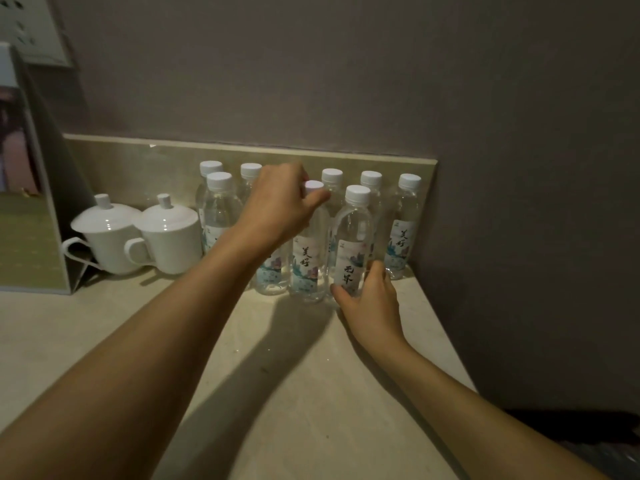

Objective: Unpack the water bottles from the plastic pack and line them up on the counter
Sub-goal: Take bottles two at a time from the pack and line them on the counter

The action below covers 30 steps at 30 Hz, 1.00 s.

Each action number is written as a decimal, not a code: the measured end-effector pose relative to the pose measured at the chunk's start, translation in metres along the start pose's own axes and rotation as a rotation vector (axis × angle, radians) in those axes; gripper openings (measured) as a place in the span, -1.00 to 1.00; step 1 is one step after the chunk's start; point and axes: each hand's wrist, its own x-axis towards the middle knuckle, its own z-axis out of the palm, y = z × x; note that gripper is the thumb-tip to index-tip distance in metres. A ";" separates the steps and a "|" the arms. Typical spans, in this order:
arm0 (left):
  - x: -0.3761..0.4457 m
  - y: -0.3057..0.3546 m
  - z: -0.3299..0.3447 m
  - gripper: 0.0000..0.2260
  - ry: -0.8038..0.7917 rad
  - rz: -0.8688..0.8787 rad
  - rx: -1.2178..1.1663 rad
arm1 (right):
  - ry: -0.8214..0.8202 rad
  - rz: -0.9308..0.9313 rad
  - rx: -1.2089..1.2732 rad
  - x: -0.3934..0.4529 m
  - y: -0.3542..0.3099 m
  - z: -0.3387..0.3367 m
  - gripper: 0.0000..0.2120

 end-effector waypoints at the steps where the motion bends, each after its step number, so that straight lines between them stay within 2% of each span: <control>1: 0.000 0.000 0.002 -0.73 0.008 -0.002 0.007 | 0.001 0.006 -0.001 0.001 0.000 0.000 -0.50; 6: 0.006 0.002 0.007 -0.66 0.023 -0.036 0.034 | 0.008 0.024 0.002 0.004 -0.002 0.003 -0.53; 18: 0.012 0.000 0.006 -0.74 -0.010 0.004 0.004 | 0.025 0.038 -0.011 0.012 -0.002 0.008 -0.50; 27: 0.016 -0.002 0.006 -0.72 -0.017 0.005 0.030 | 0.003 0.000 -0.058 0.020 -0.001 0.008 -0.43; 30: 0.017 -0.002 0.005 -0.70 -0.011 0.003 0.047 | -0.010 -0.026 -0.079 0.020 0.000 0.006 -0.47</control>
